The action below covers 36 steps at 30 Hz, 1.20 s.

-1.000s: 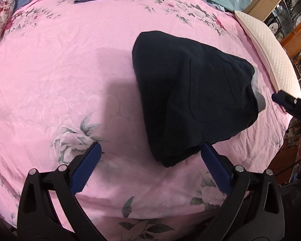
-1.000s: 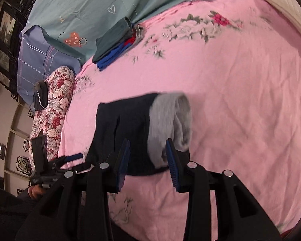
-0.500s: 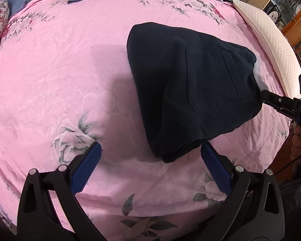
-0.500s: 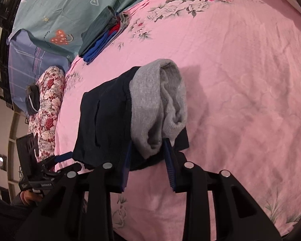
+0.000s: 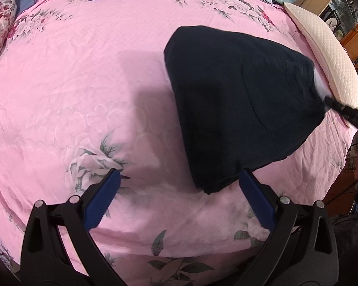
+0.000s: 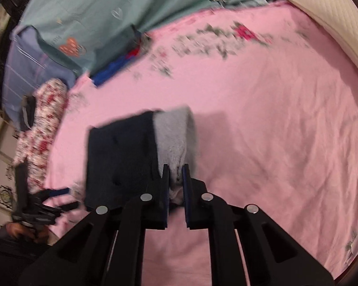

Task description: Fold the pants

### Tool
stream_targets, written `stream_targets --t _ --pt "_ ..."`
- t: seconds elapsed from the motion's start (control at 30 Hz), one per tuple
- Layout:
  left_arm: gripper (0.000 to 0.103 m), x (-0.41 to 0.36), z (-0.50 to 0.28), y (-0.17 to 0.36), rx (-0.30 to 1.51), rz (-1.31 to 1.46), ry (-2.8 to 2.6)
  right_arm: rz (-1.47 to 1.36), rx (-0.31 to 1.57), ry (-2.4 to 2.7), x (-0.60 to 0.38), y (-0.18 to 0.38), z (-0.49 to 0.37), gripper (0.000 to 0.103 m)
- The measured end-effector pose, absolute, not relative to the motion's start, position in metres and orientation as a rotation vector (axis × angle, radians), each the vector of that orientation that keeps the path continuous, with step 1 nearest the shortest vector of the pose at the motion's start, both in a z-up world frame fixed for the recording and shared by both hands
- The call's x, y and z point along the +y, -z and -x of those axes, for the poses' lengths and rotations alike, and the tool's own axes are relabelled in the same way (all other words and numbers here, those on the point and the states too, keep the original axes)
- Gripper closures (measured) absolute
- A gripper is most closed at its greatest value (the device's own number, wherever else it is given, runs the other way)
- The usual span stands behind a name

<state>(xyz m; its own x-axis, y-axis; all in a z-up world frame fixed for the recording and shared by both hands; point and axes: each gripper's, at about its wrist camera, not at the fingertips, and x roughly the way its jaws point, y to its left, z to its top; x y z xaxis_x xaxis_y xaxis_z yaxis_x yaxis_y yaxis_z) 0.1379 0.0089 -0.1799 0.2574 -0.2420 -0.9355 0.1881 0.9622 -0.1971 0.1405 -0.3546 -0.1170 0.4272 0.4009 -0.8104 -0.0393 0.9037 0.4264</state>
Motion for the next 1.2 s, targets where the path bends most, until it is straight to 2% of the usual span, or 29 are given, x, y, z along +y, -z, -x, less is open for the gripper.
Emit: stream_targets --t 0.07,0.2,0.33,0.47,0.63,0.77,1.0,1.07,1.13,1.2 --pt "0.002 0.012 -0.139 0.18 1.277 0.061 0.285 -0.362 1.138 -0.265 -0.352 0.131 -0.14 0.088" --pt "0.002 0.019 -0.139 0.173 1.24 0.079 0.275 -0.345 1.126 -0.243 -0.353 0.114 -0.139 0.076" --pt "0.002 0.016 -0.145 0.159 1.175 0.115 0.303 -0.263 1.032 -0.224 -0.349 0.083 -0.137 0.076" --pt "0.002 -0.02 -0.155 0.146 1.101 0.098 0.419 -0.261 0.967 -0.341 -0.329 0.059 -0.152 0.076" --pt "0.002 -0.055 -0.142 0.183 1.191 -0.028 0.443 -0.181 0.964 -0.57 -0.276 0.043 -0.197 0.076" --pt "0.002 -0.065 -0.126 0.195 1.178 -0.076 0.415 -0.108 1.028 -0.768 -0.225 0.044 -0.242 0.076" --pt "0.002 -0.09 -0.11 0.209 1.103 -0.228 0.297 0.099 1.31 -1.08 -0.116 0.105 -0.305 0.076" --pt "0.002 -0.089 -0.11 0.209 1.101 -0.203 0.279 0.23 1.383 -1.154 -0.091 0.122 -0.308 0.068" --pt "0.002 -0.087 -0.11 0.209 1.101 -0.177 0.267 0.301 1.406 -1.218 -0.081 0.128 -0.308 0.052" --pt "0.002 -0.083 -0.112 0.211 1.099 -0.156 0.255 0.398 1.409 -1.282 -0.071 0.131 -0.309 0.051"
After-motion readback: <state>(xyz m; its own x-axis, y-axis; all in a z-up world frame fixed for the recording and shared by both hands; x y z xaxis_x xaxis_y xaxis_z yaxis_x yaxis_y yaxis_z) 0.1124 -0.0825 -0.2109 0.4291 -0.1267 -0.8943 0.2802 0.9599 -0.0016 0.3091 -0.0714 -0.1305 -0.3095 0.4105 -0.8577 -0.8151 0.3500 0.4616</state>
